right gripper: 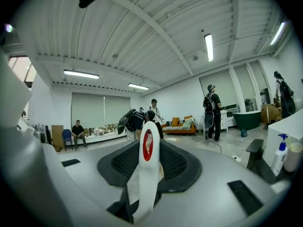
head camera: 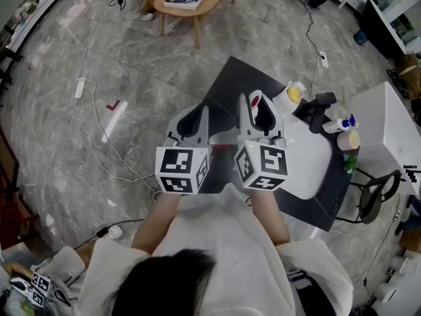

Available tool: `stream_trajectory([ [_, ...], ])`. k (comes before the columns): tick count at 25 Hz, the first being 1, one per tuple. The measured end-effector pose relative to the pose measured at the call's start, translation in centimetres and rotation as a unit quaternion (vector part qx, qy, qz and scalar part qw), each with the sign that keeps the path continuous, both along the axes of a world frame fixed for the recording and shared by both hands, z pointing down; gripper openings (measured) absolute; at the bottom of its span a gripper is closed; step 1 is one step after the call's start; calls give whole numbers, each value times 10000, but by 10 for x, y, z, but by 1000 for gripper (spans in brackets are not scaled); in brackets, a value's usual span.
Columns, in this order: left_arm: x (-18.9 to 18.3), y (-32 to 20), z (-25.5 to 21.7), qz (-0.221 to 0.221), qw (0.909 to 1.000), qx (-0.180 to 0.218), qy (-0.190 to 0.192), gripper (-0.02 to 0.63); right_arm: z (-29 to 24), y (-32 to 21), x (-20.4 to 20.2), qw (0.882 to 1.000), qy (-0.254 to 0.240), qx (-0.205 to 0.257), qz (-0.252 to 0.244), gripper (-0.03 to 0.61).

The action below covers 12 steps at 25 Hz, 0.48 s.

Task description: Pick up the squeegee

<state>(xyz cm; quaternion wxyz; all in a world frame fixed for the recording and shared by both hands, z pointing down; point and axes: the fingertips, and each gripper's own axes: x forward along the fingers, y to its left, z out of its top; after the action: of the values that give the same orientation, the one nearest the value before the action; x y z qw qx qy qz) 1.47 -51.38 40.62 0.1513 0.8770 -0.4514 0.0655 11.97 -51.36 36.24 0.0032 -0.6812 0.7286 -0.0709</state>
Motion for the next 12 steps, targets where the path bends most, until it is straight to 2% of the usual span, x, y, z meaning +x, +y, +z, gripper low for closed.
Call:
stream_trajectory([
  [6,3,10,-34,127,9989,378,230,26,-57,26,-3,9943,453,941,190,143],
  [12,8,21,-62,230,9966,690,375,26,-92,49,-6,9871,605,1461,255,143],
])
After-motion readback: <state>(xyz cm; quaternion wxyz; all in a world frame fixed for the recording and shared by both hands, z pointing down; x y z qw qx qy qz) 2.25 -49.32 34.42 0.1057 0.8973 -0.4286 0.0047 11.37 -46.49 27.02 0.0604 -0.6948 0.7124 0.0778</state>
